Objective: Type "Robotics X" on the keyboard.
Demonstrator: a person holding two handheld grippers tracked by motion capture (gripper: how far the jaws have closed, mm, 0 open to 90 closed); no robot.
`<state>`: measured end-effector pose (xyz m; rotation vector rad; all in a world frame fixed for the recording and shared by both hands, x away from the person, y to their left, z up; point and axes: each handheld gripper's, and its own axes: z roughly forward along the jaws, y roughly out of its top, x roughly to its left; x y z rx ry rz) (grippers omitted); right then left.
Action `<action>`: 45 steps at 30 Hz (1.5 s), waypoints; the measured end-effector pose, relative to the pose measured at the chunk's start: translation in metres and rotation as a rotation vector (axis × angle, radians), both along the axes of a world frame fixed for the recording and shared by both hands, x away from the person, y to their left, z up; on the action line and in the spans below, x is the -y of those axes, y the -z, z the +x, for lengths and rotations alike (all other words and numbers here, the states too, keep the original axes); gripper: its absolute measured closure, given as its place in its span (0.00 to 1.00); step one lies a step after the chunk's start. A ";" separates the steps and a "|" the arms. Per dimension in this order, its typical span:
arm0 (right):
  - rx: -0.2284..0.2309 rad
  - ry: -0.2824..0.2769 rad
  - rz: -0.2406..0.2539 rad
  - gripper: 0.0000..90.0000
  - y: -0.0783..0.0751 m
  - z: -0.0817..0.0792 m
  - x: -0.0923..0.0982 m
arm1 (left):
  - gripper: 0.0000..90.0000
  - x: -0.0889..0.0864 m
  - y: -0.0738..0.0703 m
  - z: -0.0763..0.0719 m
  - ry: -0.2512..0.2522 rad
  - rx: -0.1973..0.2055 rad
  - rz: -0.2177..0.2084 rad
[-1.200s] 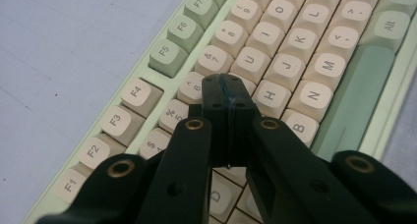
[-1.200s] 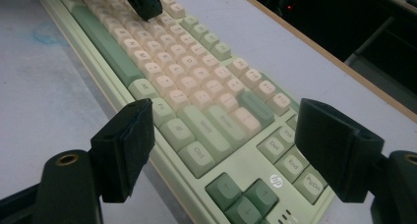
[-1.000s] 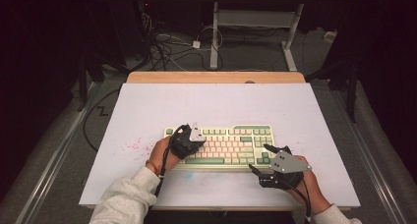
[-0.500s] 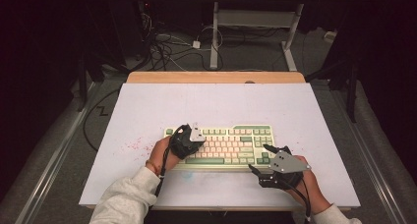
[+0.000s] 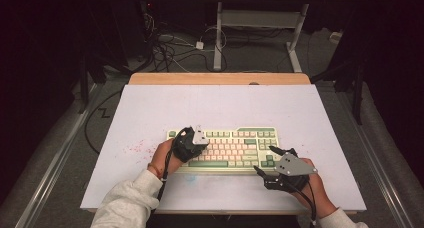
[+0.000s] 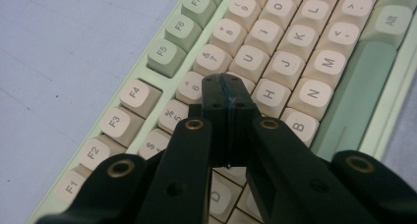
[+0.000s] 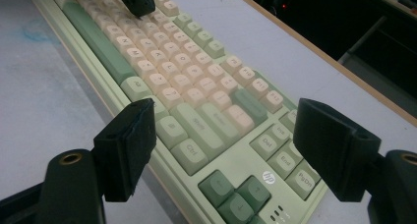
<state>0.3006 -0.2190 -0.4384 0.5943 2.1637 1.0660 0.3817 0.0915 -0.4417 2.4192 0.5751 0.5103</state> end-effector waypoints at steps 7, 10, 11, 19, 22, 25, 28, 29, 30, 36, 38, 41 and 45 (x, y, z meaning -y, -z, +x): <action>-0.003 -0.002 -0.006 0.28 0.000 0.000 0.000 | 0.97 -0.009 -0.007 -0.007 -0.020 0.042 -0.039; -0.008 0.003 -0.006 0.28 0.000 0.001 0.001 | 0.97 -0.013 -0.010 -0.009 -0.022 0.054 -0.053; -0.008 0.004 -0.007 0.28 0.001 0.001 0.001 | 0.97 -0.015 -0.012 -0.010 -0.024 0.062 -0.055; -0.012 0.006 -0.006 0.28 0.001 0.003 0.002 | 0.97 -0.027 -0.017 -0.019 -0.024 0.088 -0.082; -0.012 0.005 -0.003 0.28 0.000 0.002 0.002 | 0.97 -0.030 -0.017 -0.022 -0.024 0.097 -0.080; -0.010 0.002 -0.005 0.28 0.000 0.002 0.001 | 0.97 -0.035 -0.017 -0.026 -0.023 0.108 -0.081; -0.013 0.001 -0.006 0.28 0.000 0.002 0.001 | 0.97 -0.038 -0.017 -0.028 -0.021 0.112 -0.085; -0.014 0.002 -0.007 0.28 0.001 0.002 0.001 | 0.97 -0.040 -0.017 -0.029 -0.023 0.116 -0.089; -0.015 0.003 -0.007 0.28 0.001 0.003 0.002 | 0.97 -0.041 -0.016 -0.030 -0.021 0.114 -0.097; -0.019 0.002 -0.012 0.28 0.002 0.003 0.001 | 0.93 -0.049 -0.015 -0.037 -0.019 0.139 -0.104; -0.021 0.001 -0.015 0.28 0.002 0.003 0.000 | 0.94 -0.052 -0.015 -0.039 -0.018 0.139 -0.109; -0.023 0.000 -0.018 0.28 0.002 0.003 0.000 | 0.94 -0.055 -0.014 -0.043 -0.017 0.151 -0.111; -0.024 0.000 -0.018 0.28 0.003 0.003 0.000 | 0.94 -0.059 -0.013 -0.047 -0.018 0.160 -0.117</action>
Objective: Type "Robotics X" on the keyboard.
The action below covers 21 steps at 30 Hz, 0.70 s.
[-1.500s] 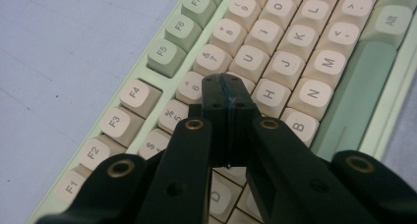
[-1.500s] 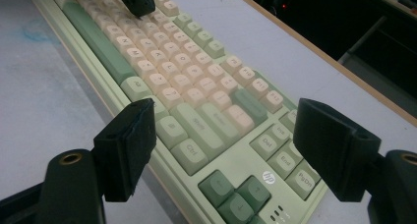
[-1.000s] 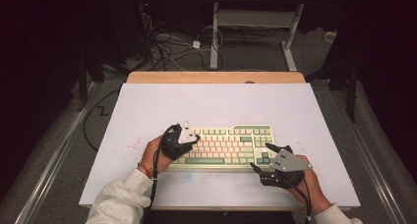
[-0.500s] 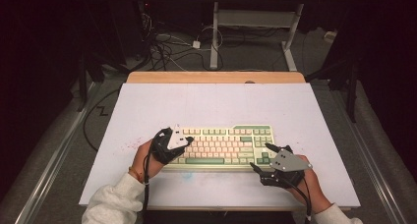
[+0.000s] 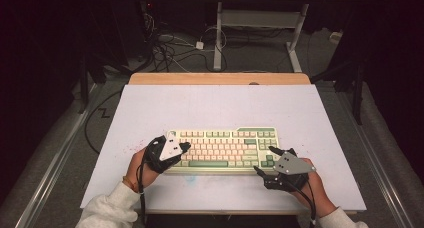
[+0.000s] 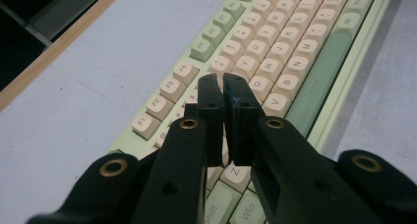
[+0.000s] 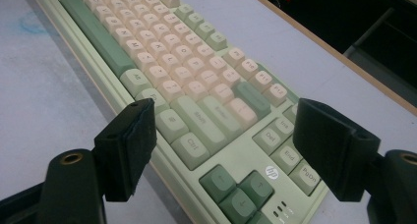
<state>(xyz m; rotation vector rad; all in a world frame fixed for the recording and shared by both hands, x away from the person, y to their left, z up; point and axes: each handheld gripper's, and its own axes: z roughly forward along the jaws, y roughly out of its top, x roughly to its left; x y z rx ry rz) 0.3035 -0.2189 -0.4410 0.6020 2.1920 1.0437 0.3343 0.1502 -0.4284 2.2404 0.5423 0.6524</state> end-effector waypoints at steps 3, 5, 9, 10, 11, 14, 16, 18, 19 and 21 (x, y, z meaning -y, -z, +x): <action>-0.001 -0.002 -0.001 0.28 0.000 0.000 0.000 | 0.94 -0.003 0.001 -0.003 -0.005 0.004 0.000; -0.001 -0.004 -0.002 0.29 0.000 0.000 0.000 | 0.94 -0.005 0.002 -0.005 -0.009 0.006 -0.002; -0.010 -0.006 0.002 0.32 -0.001 0.001 0.000 | 0.94 -0.009 0.004 -0.009 -0.015 0.007 -0.007; -0.013 -0.007 0.007 0.33 -0.002 0.001 0.000 | 0.94 -0.010 0.005 -0.010 -0.017 0.011 -0.008; -0.016 -0.006 0.011 0.33 -0.002 0.001 0.000 | 0.94 -0.011 0.006 -0.011 -0.015 0.011 -0.010; -0.020 -0.012 0.015 0.35 -0.003 0.002 0.000 | 0.94 -0.015 0.009 -0.014 -0.019 0.007 -0.008; -0.023 -0.016 0.019 0.38 -0.003 0.004 -0.002 | 0.94 -0.017 0.011 -0.015 -0.018 0.003 -0.005; -0.021 -0.022 0.018 0.45 -0.004 0.005 -0.003 | 0.94 -0.019 0.013 -0.017 -0.021 0.000 -0.006; -0.019 -0.022 0.021 0.47 -0.005 0.006 -0.004 | 0.94 -0.020 0.013 -0.017 -0.021 -0.003 -0.005; -0.025 -0.028 0.028 0.56 -0.006 0.007 -0.005 | 0.94 -0.023 0.015 -0.019 -0.028 -0.003 -0.005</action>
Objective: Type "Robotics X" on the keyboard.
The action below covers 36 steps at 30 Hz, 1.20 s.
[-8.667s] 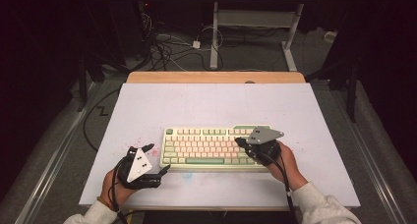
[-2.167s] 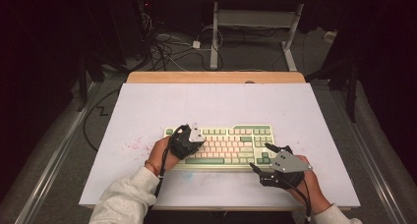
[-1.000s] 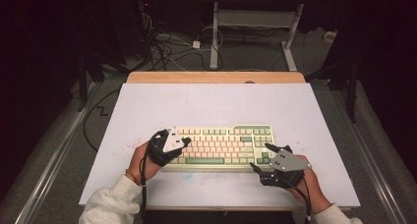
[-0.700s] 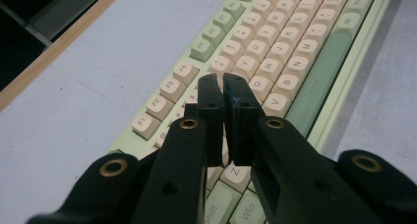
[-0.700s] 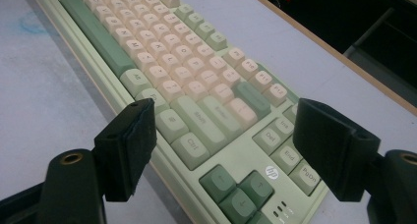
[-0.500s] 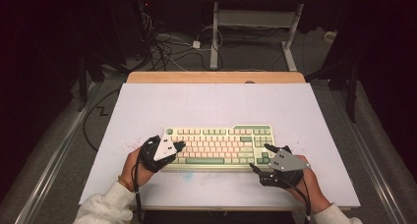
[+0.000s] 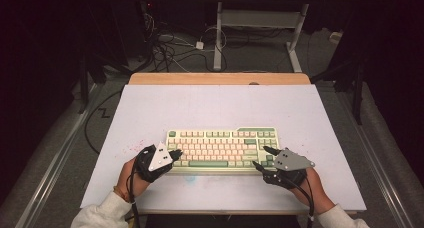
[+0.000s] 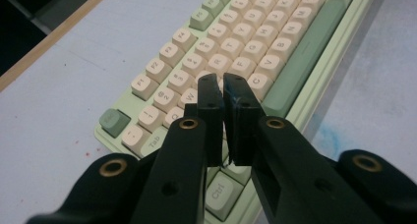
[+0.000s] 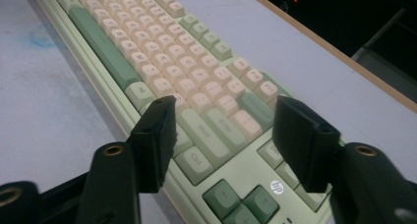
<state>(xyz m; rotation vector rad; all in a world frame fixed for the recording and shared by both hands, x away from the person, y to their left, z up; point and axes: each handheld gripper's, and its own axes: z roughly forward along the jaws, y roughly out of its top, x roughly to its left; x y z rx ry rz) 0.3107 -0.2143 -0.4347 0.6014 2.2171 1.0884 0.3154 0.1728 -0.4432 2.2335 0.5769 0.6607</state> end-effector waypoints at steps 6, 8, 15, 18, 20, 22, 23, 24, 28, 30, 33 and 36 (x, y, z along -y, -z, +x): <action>-0.043 -0.023 0.006 0.84 -0.005 0.008 -0.005 | 0.91 -0.004 0.005 -0.004 -0.008 0.004 0.000; -0.068 -0.036 0.006 0.92 -0.006 0.013 -0.008 | 0.91 -0.006 0.006 -0.006 -0.010 0.006 -0.003; -0.113 -0.063 -0.013 1.00 -0.009 0.026 -0.027 | 0.71 -0.010 0.008 -0.010 -0.008 0.010 -0.007; -0.115 -0.083 -0.027 1.00 -0.009 0.032 -0.038 | 0.61 -0.013 0.009 -0.011 -0.015 0.006 -0.030; -0.125 -0.091 -0.042 1.00 -0.007 0.037 -0.047 | 0.52 -0.014 0.010 -0.012 -0.018 0.014 -0.027; -0.131 -0.097 -0.049 1.00 -0.006 0.040 -0.054 | 0.43 -0.015 0.012 -0.013 -0.036 0.001 -0.029; -0.134 -0.103 -0.055 1.00 -0.006 0.043 -0.057 | 0.40 -0.015 0.014 -0.013 -0.048 0.001 -0.023; -0.142 -0.102 -0.059 1.00 -0.005 0.045 -0.061 | 0.38 -0.016 0.016 -0.014 -0.053 0.003 -0.017; -0.144 -0.115 -0.071 1.00 -0.004 0.052 -0.073 | 0.24 -0.019 0.020 -0.018 -0.079 0.019 -0.028; -0.149 -0.118 -0.083 1.00 -0.003 0.056 -0.079 | 0.24 -0.020 0.019 -0.020 -0.082 0.027 -0.037; -0.156 -0.122 -0.091 1.00 0.000 0.061 -0.087 | 0.24 -0.025 0.015 -0.022 -0.089 0.035 -0.069; -0.160 -0.127 -0.103 1.00 0.001 0.065 -0.093 | 0.21 -0.026 0.016 -0.022 -0.094 0.029 -0.063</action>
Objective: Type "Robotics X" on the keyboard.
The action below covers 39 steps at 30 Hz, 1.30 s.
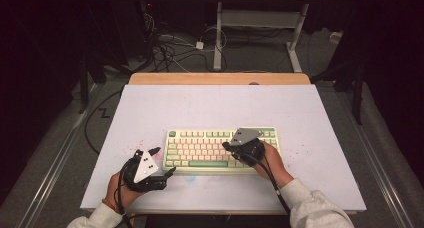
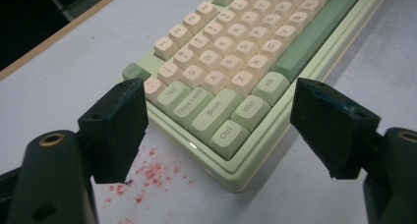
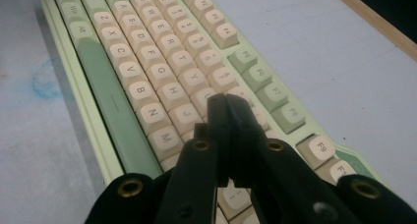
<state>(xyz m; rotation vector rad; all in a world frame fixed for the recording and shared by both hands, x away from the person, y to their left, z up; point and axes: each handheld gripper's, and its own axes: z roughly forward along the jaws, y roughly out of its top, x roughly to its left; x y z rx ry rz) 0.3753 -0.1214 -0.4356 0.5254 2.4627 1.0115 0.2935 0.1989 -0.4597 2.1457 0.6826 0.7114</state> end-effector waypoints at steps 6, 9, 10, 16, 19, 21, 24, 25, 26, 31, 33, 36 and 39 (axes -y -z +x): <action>-0.018 -0.002 -0.032 1.00 0.005 0.008 -0.010 | 0.21 0.002 0.001 0.000 0.007 -0.005 0.003; -0.019 0.001 -0.042 1.00 0.007 0.012 -0.013 | 0.21 0.002 0.001 -0.001 0.007 -0.006 0.003; -0.022 0.006 -0.044 1.00 0.007 0.013 -0.014 | 0.21 0.002 0.001 -0.001 0.007 -0.007 0.004; -0.027 0.016 -0.065 1.00 0.010 0.018 -0.019 | 0.21 0.003 0.001 -0.001 0.015 -0.015 0.019; -0.030 0.012 -0.080 1.00 0.012 0.020 -0.020 | 0.21 0.002 0.001 -0.001 0.019 -0.018 0.022; -0.027 0.018 -0.083 1.00 0.013 0.019 -0.022 | 0.21 0.002 0.002 0.000 0.018 -0.020 0.026; -0.022 0.019 -0.088 1.00 0.013 0.019 -0.022 | 0.21 0.002 0.001 0.000 0.018 -0.018 0.027; -0.022 0.019 -0.094 1.00 0.013 0.019 -0.022 | 0.21 0.002 0.001 -0.001 0.017 -0.013 0.023; -0.028 0.017 -0.101 1.00 0.014 0.020 -0.023 | 0.22 0.002 0.000 0.000 0.018 -0.013 0.021; -0.023 0.021 -0.095 1.00 0.013 0.016 -0.022 | 0.22 0.002 0.001 0.000 0.019 -0.017 0.025; -0.022 0.030 -0.083 1.00 0.011 0.016 -0.020 | 0.22 0.003 0.001 0.000 0.022 -0.023 0.031; -0.017 0.035 -0.052 1.00 0.008 0.014 -0.016 | 0.22 0.004 0.001 0.000 0.024 -0.020 0.031; -0.003 0.046 -0.032 0.99 0.005 0.012 -0.012 | 0.22 0.004 0.001 0.000 0.019 -0.013 0.032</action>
